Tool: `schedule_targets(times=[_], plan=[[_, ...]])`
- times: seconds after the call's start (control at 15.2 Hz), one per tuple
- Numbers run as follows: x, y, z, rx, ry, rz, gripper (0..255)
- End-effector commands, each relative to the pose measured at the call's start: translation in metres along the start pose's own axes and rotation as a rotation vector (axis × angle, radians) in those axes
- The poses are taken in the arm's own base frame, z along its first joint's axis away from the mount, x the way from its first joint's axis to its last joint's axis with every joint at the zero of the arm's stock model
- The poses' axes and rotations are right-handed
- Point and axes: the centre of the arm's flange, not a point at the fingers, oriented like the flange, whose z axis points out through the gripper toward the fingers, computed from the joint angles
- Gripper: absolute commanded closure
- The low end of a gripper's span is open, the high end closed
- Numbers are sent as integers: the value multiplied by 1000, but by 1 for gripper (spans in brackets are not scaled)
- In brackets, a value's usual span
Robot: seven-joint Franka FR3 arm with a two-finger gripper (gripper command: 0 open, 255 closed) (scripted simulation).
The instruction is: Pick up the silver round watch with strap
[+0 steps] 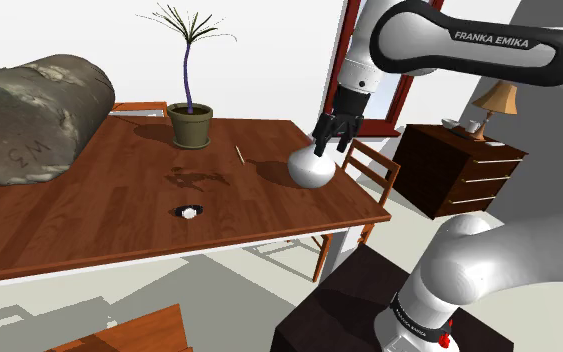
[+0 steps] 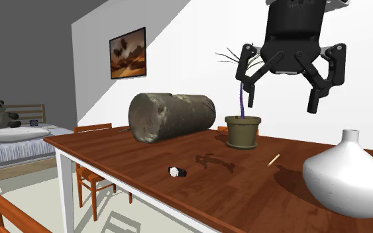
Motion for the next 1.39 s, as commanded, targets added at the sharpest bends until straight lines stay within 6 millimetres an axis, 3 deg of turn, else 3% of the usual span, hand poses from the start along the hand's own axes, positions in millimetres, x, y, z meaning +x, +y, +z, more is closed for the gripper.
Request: schedule_targets(times=[0.0, 0.66, 1.32], plan=[[0, 0, 0, 0, 0, 0, 0], [93, -70, 64, -28, 3, -299, 0], [162, -162, 131, -55, 5, -598, 0]])
